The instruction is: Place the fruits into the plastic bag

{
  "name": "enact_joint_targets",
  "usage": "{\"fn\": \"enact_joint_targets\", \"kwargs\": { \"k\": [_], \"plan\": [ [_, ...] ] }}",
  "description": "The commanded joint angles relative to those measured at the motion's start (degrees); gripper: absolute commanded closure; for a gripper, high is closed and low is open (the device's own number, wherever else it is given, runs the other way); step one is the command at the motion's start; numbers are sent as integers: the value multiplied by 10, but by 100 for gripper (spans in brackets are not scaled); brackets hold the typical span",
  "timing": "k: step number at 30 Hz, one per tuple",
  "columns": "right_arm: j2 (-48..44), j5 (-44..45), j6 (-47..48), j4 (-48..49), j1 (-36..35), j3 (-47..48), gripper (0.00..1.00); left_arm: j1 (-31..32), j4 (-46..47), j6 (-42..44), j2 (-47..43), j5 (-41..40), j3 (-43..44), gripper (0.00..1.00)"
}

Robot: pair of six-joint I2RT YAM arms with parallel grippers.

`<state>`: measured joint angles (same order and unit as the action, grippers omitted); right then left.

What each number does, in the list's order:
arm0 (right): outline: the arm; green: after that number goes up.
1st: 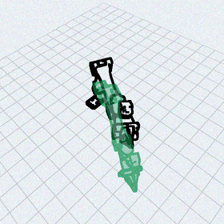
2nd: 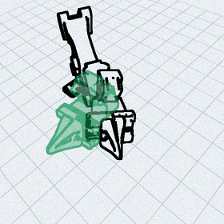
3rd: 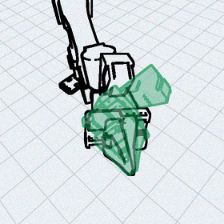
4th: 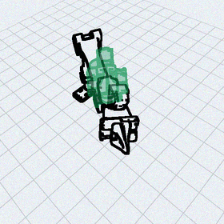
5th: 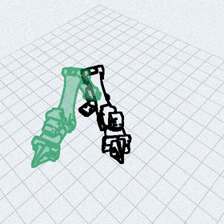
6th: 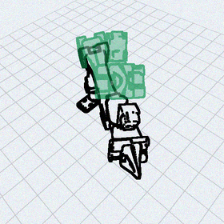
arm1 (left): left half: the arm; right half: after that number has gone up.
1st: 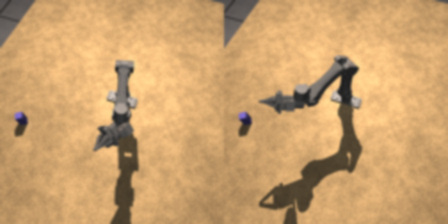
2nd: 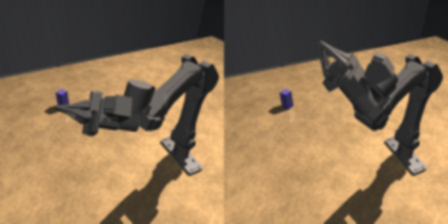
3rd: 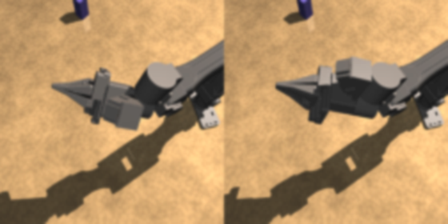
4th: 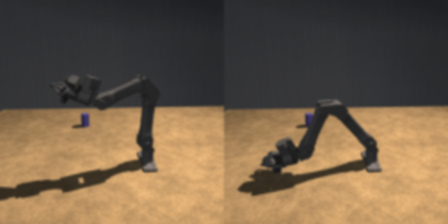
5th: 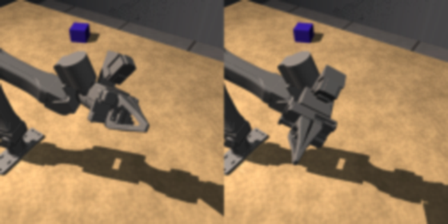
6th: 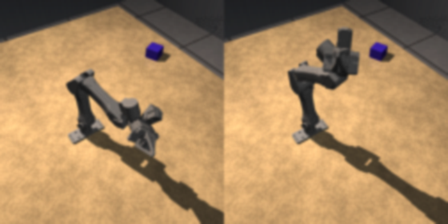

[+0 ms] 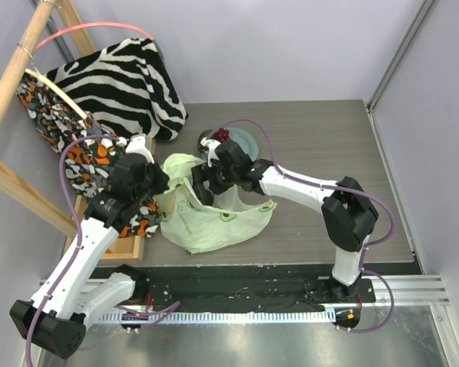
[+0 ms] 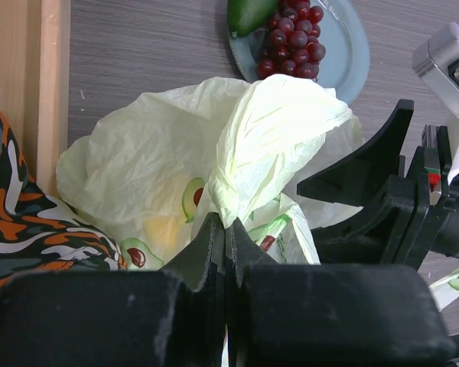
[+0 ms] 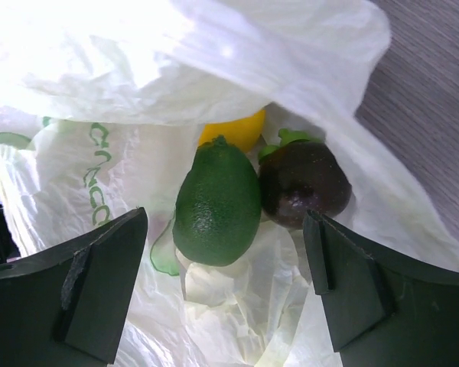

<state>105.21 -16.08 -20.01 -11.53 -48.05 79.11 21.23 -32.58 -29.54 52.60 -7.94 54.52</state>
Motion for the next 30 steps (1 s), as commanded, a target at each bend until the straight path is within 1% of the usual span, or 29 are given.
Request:
{"fn": "enact_joint_targets", "kwargs": {
  "k": [1,9,15,19,21,25,26,30],
  "plan": [
    [-34,-5,-9,34,5,-4,8,-4,16,-5,-4,-6,1,100],
    [-70,-20,2,32,10,-7,14,-4,15,-5,-6,-11,-1,100],
    [-100,-13,14,6,9,-8,17,-3,16,-4,-1,-7,-3,100],
    [-138,37,15,3,10,-12,20,-3,7,4,-5,-11,-6,100],
    [-155,64,14,2,13,-5,21,-3,-3,6,-9,-29,-13,100],
    [-143,77,-21,-13,50,39,23,-4,-1,11,-40,-60,-39,100],
    [-137,77,-29,-17,69,47,25,-3,0,12,-50,-63,-47,100],
    [-99,98,-28,-35,97,99,26,-3,-22,18,-57,-80,-52,100]
  ]
}}
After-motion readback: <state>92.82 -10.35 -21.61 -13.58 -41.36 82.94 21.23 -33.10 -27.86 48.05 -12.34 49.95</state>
